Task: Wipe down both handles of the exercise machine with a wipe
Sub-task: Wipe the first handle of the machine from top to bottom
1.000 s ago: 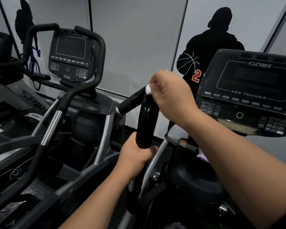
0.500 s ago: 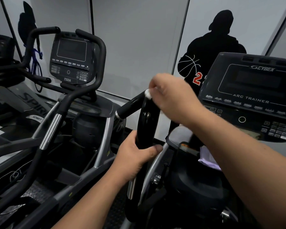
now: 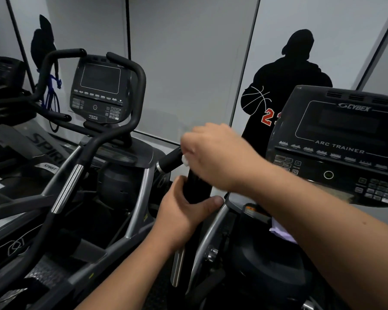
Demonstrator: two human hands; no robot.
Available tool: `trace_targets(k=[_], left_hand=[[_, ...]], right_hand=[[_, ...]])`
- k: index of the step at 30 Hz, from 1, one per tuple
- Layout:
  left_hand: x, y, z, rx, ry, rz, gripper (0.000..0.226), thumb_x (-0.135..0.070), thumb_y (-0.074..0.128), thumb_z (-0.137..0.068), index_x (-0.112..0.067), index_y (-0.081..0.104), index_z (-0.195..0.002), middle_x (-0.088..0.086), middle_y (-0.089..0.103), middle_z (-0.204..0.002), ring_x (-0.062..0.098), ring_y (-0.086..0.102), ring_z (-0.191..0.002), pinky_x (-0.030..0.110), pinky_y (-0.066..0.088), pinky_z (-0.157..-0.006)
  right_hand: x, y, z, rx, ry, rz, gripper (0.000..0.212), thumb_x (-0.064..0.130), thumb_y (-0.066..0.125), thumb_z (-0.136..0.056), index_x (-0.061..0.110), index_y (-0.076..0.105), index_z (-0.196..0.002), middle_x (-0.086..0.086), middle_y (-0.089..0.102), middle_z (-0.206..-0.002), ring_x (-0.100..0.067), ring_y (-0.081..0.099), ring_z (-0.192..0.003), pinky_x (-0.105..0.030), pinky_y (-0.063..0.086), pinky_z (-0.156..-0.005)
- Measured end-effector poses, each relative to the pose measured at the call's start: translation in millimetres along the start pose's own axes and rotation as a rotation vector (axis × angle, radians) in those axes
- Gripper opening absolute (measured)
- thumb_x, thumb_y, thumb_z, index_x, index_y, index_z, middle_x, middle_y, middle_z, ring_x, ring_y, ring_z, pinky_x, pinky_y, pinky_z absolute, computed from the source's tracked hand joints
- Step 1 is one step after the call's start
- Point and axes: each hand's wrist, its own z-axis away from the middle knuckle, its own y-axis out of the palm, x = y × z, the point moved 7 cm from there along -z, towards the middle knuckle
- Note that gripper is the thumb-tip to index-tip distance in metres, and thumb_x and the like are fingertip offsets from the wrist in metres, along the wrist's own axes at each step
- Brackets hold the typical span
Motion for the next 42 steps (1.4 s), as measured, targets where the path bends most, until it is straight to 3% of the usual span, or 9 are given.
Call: trace_targets(k=[4,7,14,18,22,26,30,33,42], left_hand=[[17.4,2.6,12.8,0.02,-0.085,0.001,0.061,-0.056,0.089,-0.052,-0.026,0.058,-0.096,-0.025,0.069,-0.078,-0.007,0.062,-0.071,0.012,0.046,-0.062],[24.5,3.4,14.3,0.026,-0.137,0.031,0.056,-0.05,0.085,-0.049,-0.023,0.062,-0.092,-0.019,0.07,-0.071,-0.006,0.062,-0.065,0.014,0.047,-0.059],[16.9,-0.4,5.1,0.071,-0.115,0.034,0.065,-0.063,0.081,-0.049,-0.02,0.066,-0.096,0.007,0.076,-0.085,0.015,0.07,-0.075,0.04,0.058,-0.073],[12.1,0.0,7.5,0.061,-0.114,0.058,0.059,-0.06,0.08,-0.053,-0.018,0.066,-0.093,0.01,0.075,-0.084,0.015,0.069,-0.072,0.039,0.059,-0.07],[14.0,1.3,7.9,0.046,-0.14,0.063,0.055,-0.051,0.084,-0.059,-0.019,0.067,-0.1,0.004,0.076,-0.091,0.019,0.073,-0.084,0.037,0.059,-0.077],[13.1,1.5,9.6,0.039,-0.134,0.055,0.054,-0.058,0.079,-0.058,-0.018,0.062,-0.09,0.006,0.069,-0.078,0.012,0.064,-0.07,0.039,0.056,-0.067],[10.3,-1.7,7.9,-0.002,-0.1,-0.02,0.057,-0.067,0.075,-0.053,-0.033,0.062,-0.098,-0.008,0.074,-0.09,0.006,0.071,-0.084,0.038,0.06,-0.079],[1.9,-0.8,2.4,-0.003,-0.045,0.0,0.05,-0.066,0.077,-0.056,-0.039,0.058,-0.093,-0.014,0.073,-0.086,0.006,0.069,-0.081,0.039,0.059,-0.076],[-10.6,3.2,1.7,-0.053,-0.022,-0.014,0.05,-0.065,0.071,-0.058,-0.027,0.056,-0.088,0.001,0.068,-0.081,0.021,0.066,-0.077,0.047,0.059,-0.073]], right_hand=[[-15.7,-10.2,-12.4,0.014,0.046,0.142,0.008,0.023,0.049,-0.091,0.021,0.05,-0.083,0.001,0.053,-0.082,-0.032,0.055,-0.087,-0.038,0.031,-0.072],[26.2,8.2,-11.8,0.181,-0.172,0.283,0.01,0.019,0.052,-0.088,0.025,0.047,-0.081,0.004,0.046,-0.078,-0.027,0.046,-0.08,-0.037,0.028,-0.072],[30.9,16.1,-25.2,0.264,-0.199,0.423,0.026,0.016,0.052,-0.084,0.021,0.033,-0.067,0.002,0.045,-0.07,-0.027,0.046,-0.08,-0.038,0.025,-0.074],[2.4,3.0,-38.1,0.284,0.001,0.399,0.01,0.015,0.053,-0.085,0.02,0.05,-0.077,0.001,0.048,-0.073,-0.029,0.05,-0.084,-0.038,0.025,-0.075],[29.3,19.5,-28.6,0.304,-0.166,0.455,0.023,0.016,0.052,-0.084,0.021,0.036,-0.068,0.001,0.042,-0.072,-0.026,0.043,-0.08,-0.037,0.025,-0.073],[-7.6,2.4,-41.8,0.273,0.081,0.316,0.006,0.014,0.053,-0.083,0.02,0.055,-0.081,-0.001,0.058,-0.079,-0.029,0.051,-0.081,-0.037,0.026,-0.074],[11.1,10.9,-27.1,0.236,-0.048,0.278,0.009,0.018,0.054,-0.086,0.023,0.052,-0.079,0.003,0.05,-0.074,-0.029,0.049,-0.08,-0.037,0.028,-0.071],[-30.8,-6.3,-24.8,0.12,0.205,0.075,0.008,0.019,0.051,-0.089,0.019,0.058,-0.084,-0.001,0.062,-0.08,-0.035,0.059,-0.088,-0.041,0.042,-0.079],[-57.8,6.0,23.2,-0.227,0.45,-0.484,0.007,0.023,0.057,-0.098,0.018,0.062,-0.095,0.005,0.062,-0.083,-0.02,0.058,-0.08,-0.045,0.052,-0.076]])
